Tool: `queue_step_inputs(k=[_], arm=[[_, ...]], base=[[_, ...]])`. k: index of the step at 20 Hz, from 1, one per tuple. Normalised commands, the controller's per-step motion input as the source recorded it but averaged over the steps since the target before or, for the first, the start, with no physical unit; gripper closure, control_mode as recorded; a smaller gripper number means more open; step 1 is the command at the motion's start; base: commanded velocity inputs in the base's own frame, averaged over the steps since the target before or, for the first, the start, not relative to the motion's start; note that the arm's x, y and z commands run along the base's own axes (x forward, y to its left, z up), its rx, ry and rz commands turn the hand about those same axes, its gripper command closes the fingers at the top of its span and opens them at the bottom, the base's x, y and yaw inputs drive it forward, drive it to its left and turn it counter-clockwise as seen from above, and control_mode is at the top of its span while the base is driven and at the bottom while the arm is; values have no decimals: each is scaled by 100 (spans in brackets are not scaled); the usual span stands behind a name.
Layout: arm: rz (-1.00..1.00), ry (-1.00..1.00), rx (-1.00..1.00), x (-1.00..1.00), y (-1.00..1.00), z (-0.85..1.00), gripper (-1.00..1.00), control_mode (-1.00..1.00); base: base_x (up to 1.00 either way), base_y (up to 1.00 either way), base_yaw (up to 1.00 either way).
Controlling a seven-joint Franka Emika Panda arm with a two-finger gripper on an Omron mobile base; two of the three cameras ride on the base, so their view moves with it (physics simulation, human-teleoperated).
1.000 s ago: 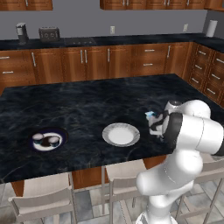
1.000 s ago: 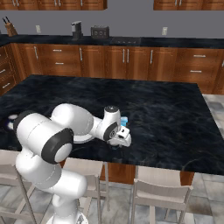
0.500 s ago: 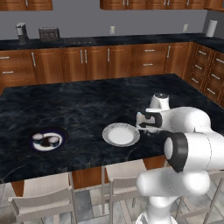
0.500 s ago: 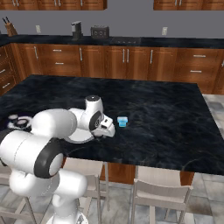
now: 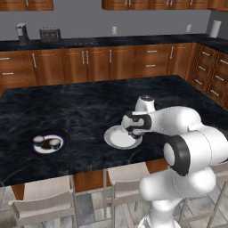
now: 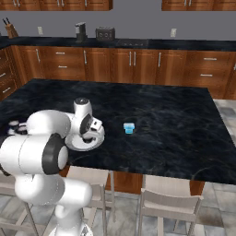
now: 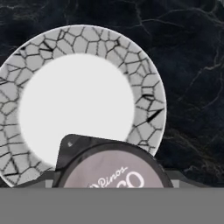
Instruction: Place two yogurt containers on each plate.
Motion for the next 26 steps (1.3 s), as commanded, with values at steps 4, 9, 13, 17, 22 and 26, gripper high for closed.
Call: queue_step_inputs(k=[4,9,13,17,22,26], arm=[[15,1,7,35,45,0,100,-100],[2,4,0,3,73,-4,100,-100],[0,8,-1,0,34,-9,100,-100],[0,11,0,3,9,-25,100,-100],[0,2,0,12,14,-27,100,-100],[0,0,-2,12,32,-17,100,-100]], base=[[0,0,0],[0,0,0],[0,0,0],[0,0,0],[0,0,0],[0,0,0]])
